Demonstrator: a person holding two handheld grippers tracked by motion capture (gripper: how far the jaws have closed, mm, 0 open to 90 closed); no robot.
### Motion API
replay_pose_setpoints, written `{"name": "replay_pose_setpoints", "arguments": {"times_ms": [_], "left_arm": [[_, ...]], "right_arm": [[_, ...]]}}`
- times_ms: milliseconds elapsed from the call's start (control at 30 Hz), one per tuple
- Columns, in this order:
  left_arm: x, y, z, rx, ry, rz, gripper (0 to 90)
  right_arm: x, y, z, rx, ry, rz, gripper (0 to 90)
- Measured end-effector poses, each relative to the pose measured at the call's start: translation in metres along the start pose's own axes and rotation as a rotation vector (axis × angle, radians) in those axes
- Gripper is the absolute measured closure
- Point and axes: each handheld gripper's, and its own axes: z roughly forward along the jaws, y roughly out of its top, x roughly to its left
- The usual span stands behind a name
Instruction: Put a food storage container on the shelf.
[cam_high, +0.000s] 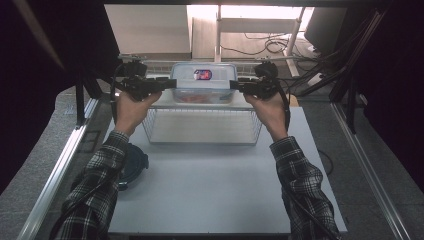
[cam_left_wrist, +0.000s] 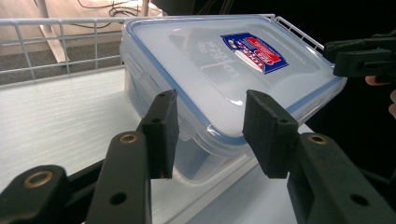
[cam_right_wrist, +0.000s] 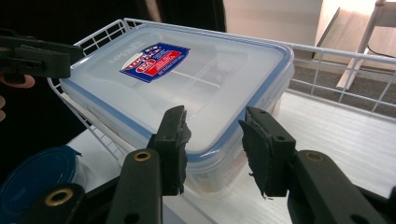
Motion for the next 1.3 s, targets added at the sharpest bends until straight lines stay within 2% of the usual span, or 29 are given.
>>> {"name": "replay_pose_setpoints", "arguments": {"times_ms": [100, 133, 233, 300, 433, 500, 567, 600, 667, 700, 767, 900, 967, 1133, 1167, 1300], "left_arm": [[-0.001, 0.000, 0.000, -0.001, 0.009, 0.007, 54.5], [-0.003, 0.000, 0.000, -0.003, 0.020, 0.020, 52.1], [-0.006, -0.001, -0.001, 0.004, 0.018, 0.056, 41.5], [-0.008, -0.004, -0.002, 0.006, 0.026, 0.084, 35.8], [-0.010, -0.010, -0.006, 0.002, -0.016, 0.081, 27.3], [-0.011, -0.012, -0.006, 0.003, -0.021, 0.083, 23.9], [-0.015, -0.017, -0.008, 0.006, -0.036, 0.096, 21.9], [-0.021, -0.022, -0.010, 0.010, -0.036, 0.115, 18.3], [-0.027, -0.029, -0.012, 0.006, -0.041, 0.141, 14.5], [-0.027, -0.029, -0.012, 0.006, -0.041, 0.141, 13.8], [-0.035, -0.039, -0.015, 0.001, -0.033, 0.182, 12.2], [-0.046, -0.056, -0.017, 0.029, -0.013, 0.241, 8.2], [-0.050, -0.066, -0.018, 0.034, -0.019, 0.265, 8.1], [-0.059, -0.086, -0.021, 0.025, -0.028, 0.290, 6.3], [-0.059, -0.086, -0.021, 0.025, -0.028, 0.290, 5.2], [-0.069, -0.108, -0.024, 0.028, -0.042, 0.302, 3.4]], "right_arm": [[0.000, 0.000, -0.001, 0.000, 0.000, 0.000, 58.7], [0.001, 0.000, -0.001, -0.001, -0.001, -0.001, 57.8], [0.003, -0.001, -0.001, -0.016, -0.018, -0.015, 47.9], [0.004, -0.003, -0.002, -0.025, -0.004, -0.015, 39.6], [0.009, -0.009, -0.004, -0.035, 0.007, -0.047, 23.4], [0.012, -0.012, -0.006, -0.048, 0.006, -0.057, 16.9], [0.014, -0.014, -0.007, -0.053, 0.004, -0.062, 14.5], [0.017, -0.018, -0.009, -0.052, 0.009, -0.077, 10.8], [0.021, -0.023, -0.011, -0.049, 0.007, -0.096, 9.0], [0.021, -0.023, -0.011, -0.049, 0.007, -0.096, 9.0], [0.026, -0.031, -0.013, -0.042, 0.015, -0.126, 6.9], [0.032, -0.045, -0.017, -0.035, 0.027, -0.163, 5.3], [0.035, -0.050, -0.019, -0.036, 0.026, -0.179, 4.8], [0.043, -0.065, -0.025, -0.028, 0.038, -0.205, 3.5], [0.043, -0.065, -0.025, -0.028, 0.038, -0.205, 3.5], [0.052, -0.082, -0.030, -0.014, 0.049, -0.232, 1.6]]}}
